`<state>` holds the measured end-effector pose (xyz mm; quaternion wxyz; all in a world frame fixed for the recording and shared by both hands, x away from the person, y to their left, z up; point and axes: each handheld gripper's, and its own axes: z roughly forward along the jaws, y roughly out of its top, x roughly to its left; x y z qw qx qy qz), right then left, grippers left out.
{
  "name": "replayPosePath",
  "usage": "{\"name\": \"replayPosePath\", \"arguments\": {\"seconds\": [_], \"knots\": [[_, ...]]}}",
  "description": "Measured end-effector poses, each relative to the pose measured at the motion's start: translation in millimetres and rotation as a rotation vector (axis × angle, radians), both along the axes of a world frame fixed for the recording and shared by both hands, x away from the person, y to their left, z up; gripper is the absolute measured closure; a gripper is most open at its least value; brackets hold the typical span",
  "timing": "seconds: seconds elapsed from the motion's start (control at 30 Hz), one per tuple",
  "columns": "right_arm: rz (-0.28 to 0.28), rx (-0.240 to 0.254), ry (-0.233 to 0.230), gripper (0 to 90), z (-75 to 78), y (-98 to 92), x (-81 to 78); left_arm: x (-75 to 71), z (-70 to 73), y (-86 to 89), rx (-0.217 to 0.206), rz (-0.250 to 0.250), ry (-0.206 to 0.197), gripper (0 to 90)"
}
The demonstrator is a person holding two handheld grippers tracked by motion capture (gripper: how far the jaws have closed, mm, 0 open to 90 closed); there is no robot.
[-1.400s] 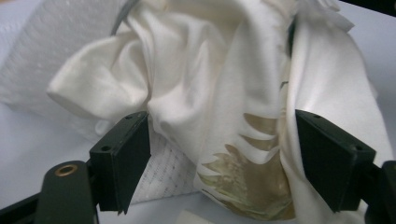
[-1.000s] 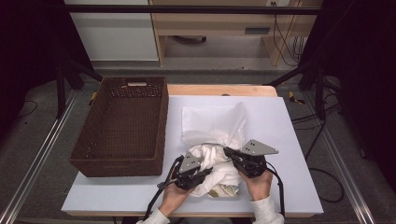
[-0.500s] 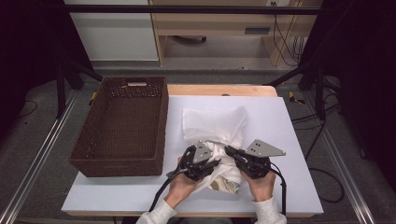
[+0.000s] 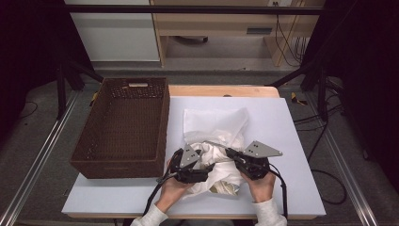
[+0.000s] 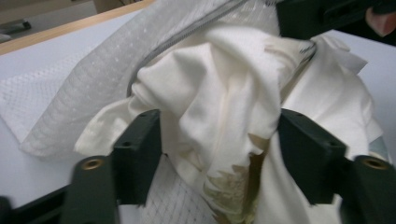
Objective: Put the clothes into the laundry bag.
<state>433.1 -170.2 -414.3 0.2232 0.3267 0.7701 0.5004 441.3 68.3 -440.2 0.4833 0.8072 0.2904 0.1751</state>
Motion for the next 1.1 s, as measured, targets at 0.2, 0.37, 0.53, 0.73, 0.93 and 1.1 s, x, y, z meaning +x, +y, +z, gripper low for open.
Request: {"name": "replayPosePath", "arguments": {"seconds": [0.2, 0.37, 0.53, 0.73, 0.93, 1.1], "knots": [[0.007, -0.002, -0.007, 89.0, 0.0, 2.8, -0.3, 10.3, -6.7, -21.7, 0.012, -0.009, 0.031, 70.6], [0.005, 0.013, -0.024, 89.0, 3.1, -1.0, -2.0, -0.9, 11.4, -32.2, 0.015, -0.055, -0.037, 74.5], [0.011, 0.038, -0.04, 89.1, 8.6, -5.4, -4.8, 9.4, 14.3, -42.7, 0.054, -0.032, -0.028, 74.5], [0.019, 0.014, -0.034, 89.0, 6.2, 0.2, -4.8, 38.0, -0.9, -49.2, 0.067, 0.052, 0.011, 71.9], [-0.013, 0.013, -0.005, 89.0, 1.2, -3.6, -1.0, 29.0, 6.5, -33.6, 0.067, 0.045, 0.038, 44.8], [-0.016, 0.014, -0.007, 89.0, 1.6, -4.5, -1.0, -0.5, 17.7, -6.4, 0.022, -0.01, 0.028, 27.6]]}}
